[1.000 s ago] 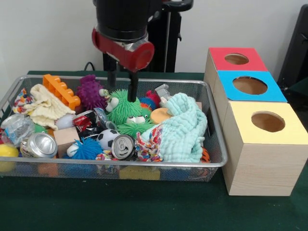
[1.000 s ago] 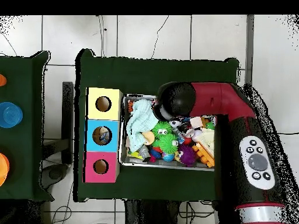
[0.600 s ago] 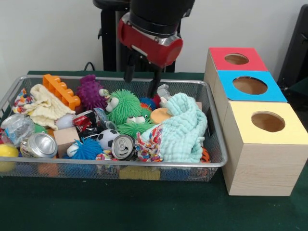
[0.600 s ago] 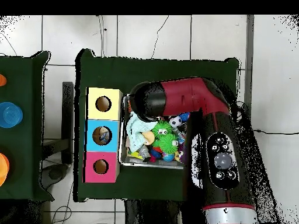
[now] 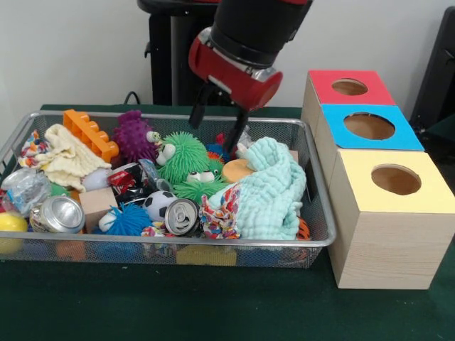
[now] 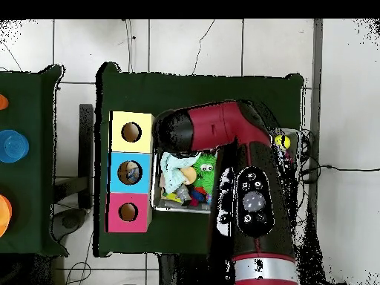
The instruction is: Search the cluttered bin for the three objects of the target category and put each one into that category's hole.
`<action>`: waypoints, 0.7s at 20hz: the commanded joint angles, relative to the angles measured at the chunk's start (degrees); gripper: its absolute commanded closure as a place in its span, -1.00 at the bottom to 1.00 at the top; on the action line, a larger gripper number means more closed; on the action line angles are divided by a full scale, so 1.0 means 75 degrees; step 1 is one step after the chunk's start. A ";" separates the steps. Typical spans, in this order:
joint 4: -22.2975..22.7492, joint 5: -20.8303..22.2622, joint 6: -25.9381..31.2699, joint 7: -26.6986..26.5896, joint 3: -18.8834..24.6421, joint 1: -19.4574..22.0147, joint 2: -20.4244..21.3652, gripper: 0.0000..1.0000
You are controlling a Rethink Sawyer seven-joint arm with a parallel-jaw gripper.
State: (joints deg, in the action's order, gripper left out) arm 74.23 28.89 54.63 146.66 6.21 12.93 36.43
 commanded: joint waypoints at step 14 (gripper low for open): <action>0.0224 -0.0420 -0.3718 -0.1546 0.1887 0.3245 -0.1848 -1.00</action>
State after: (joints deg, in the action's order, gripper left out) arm 74.18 27.19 30.87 146.65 9.34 32.57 28.38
